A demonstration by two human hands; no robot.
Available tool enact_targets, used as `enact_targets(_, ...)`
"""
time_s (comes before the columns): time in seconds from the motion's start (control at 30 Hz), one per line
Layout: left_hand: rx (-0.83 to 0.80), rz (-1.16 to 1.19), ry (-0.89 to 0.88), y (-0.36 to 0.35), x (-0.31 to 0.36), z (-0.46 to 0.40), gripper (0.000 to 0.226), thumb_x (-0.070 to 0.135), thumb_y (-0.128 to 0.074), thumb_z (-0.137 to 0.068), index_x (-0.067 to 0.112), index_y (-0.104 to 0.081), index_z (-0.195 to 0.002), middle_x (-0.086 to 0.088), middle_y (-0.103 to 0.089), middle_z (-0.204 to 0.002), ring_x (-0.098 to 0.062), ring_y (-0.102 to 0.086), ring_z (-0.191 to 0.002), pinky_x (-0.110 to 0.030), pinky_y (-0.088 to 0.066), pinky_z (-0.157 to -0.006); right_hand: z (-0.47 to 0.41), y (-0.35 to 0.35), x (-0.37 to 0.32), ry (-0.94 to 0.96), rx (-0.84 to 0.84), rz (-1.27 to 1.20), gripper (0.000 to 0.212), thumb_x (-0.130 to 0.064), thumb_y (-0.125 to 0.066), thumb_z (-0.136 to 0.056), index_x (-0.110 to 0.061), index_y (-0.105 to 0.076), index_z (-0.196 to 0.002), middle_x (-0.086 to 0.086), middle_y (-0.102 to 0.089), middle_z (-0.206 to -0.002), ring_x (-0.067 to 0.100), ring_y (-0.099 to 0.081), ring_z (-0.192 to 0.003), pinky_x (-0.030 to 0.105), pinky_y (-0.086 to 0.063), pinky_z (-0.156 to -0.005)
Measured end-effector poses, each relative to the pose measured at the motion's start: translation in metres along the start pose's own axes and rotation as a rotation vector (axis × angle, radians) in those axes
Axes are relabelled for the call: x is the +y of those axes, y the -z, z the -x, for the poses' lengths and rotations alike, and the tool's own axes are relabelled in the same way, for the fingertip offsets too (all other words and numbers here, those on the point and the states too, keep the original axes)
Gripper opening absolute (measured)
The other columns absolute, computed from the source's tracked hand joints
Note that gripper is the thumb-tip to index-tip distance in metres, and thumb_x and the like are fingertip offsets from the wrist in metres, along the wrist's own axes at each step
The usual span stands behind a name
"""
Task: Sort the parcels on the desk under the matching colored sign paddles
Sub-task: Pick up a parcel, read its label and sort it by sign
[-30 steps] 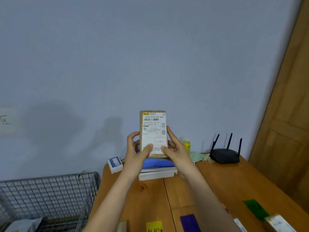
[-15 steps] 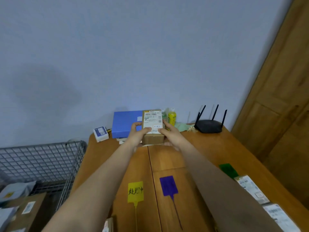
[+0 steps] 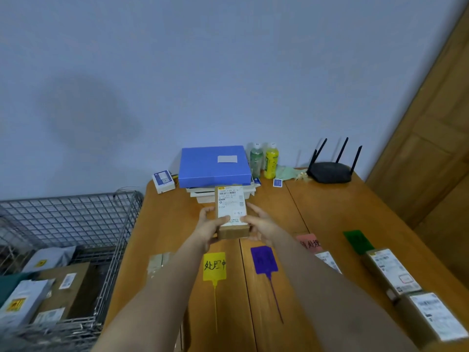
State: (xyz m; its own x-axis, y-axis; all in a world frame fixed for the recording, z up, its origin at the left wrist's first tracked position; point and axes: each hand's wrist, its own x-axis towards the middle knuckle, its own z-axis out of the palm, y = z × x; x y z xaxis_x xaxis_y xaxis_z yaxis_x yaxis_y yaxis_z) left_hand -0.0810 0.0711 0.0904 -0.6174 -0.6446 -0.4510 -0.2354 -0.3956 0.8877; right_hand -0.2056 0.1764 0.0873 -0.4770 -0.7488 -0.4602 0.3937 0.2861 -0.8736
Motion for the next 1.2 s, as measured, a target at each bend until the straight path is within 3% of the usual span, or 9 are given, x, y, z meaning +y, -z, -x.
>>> enact_targets(0.13,-0.005,0.007,0.095,0.021,-0.037,0.011,0.048,0.013,-0.065,-0.087,0.028,-0.035,-0.121,-0.012,-0.062,-0.122,-0.025,-0.060,-0.092,-0.031,-0.051,-0.064,0.007,-0.016,0.043,-0.086,0.018,-0.029,0.068,-0.003,-0.063,-0.085,-0.030,-0.036,-0.141,0.011,-0.059,-0.129,0.028,-0.063,-0.105,0.035,-0.058,-0.065)
enact_targets(0.3,0.000,0.054,0.229,0.042,-0.095,0.029,0.056,0.008,-0.062,-0.089,0.024,-0.030,-0.131,-0.014,-0.060,-0.124,-0.026,-0.063,-0.091,-0.036,-0.054,-0.068,0.013,-0.032,0.108,-0.212,0.083,-0.010,0.072,-0.003,-0.067,-0.080,-0.030,-0.038,-0.141,0.010,-0.059,-0.128,0.030,-0.063,-0.106,0.047,-0.057,-0.083)
enact_targets(0.43,0.011,0.056,0.319,0.049,-0.129,0.047,0.056,0.006,-0.059,-0.090,0.021,-0.029,-0.134,-0.015,-0.058,-0.120,-0.024,-0.061,-0.085,-0.033,-0.051,-0.064,0.028,-0.040,0.146,-0.296,0.107,0.026,0.066,-0.004,-0.064,-0.083,-0.028,-0.039,-0.139,0.012,-0.059,-0.127,0.029,-0.064,-0.104,0.040,-0.058,-0.078)
enact_targets(0.57,0.026,0.056,0.357,0.053,-0.159,0.051,0.060,0.005,-0.056,-0.092,0.019,-0.024,-0.140,-0.018,-0.055,-0.130,-0.029,-0.060,-0.097,-0.042,-0.053,-0.080,0.035,-0.045,0.172,-0.348,0.101,0.023,0.069,-0.003,-0.061,-0.085,-0.027,-0.033,-0.143,0.012,-0.059,-0.129,0.029,-0.064,-0.105,0.039,-0.057,-0.074)
enact_targets(0.73,0.042,0.011,0.359,0.056,-0.180,0.045,0.058,0.002,-0.049,-0.095,0.016,-0.019,-0.142,-0.017,-0.053,-0.134,-0.023,-0.059,-0.093,-0.026,-0.047,-0.061,0.030,-0.048,0.193,-0.403,0.092,0.110,0.069,-0.002,-0.059,-0.087,-0.022,-0.028,-0.145,0.009,-0.060,-0.127,0.025,-0.064,-0.103,0.041,-0.055,-0.085)
enact_targets(0.87,0.056,-0.024,0.351,0.057,-0.191,0.040,0.057,-0.001,-0.045,-0.095,0.013,-0.017,-0.142,-0.019,-0.050,-0.136,-0.027,-0.057,-0.100,-0.027,-0.049,-0.063,0.030,-0.051,0.195,-0.434,0.037,0.174,0.063,-0.003,-0.055,-0.090,-0.019,-0.028,-0.145,-0.001,-0.063,-0.106,0.015,-0.064,-0.088,0.026,-0.052,-0.062)
enact_targets(1.0,0.076,-0.051,0.375,0.059,-0.197,0.038,0.060,-0.002,-0.044,-0.095,0.014,-0.013,-0.144,-0.019,-0.048,-0.139,-0.031,-0.058,-0.105,-0.029,-0.051,-0.067,0.028,-0.054,0.196,-0.427,0.004,0.239,0.059,-0.004,-0.053,-0.091,-0.019,-0.030,-0.143,-0.004,-0.059,-0.104,0.009,-0.061,-0.084,0.020,-0.045,-0.058)
enact_targets(1.1,0.101,-0.068,0.385,0.060,-0.200,0.035,0.066,-0.003,-0.046,-0.094,0.016,-0.009,-0.146,-0.019,-0.047,-0.139,-0.036,-0.055,-0.116,-0.040,-0.051,-0.087,0.021,-0.054,0.199,-0.443,0.000,0.278,0.062,-0.002,-0.053,-0.091,-0.019,-0.027,-0.145,0.000,-0.057,-0.109,0.006,-0.059,-0.080,0.020,-0.043,-0.058)
enact_targets(1.2,0.103,-0.086,0.404,0.061,-0.200,0.033,0.069,-0.004,-0.047,-0.092,0.016,-0.008,-0.145,-0.020,-0.046,-0.140,-0.037,-0.054,-0.118,-0.040,-0.052,-0.085,0.017,-0.055,0.199,-0.467,0.007,0.295,0.067,0.002,-0.053,-0.089,-0.018,-0.024,-0.147,0.007,-0.056,-0.128,0.008,-0.058,-0.081,0.019,-0.045,-0.057)
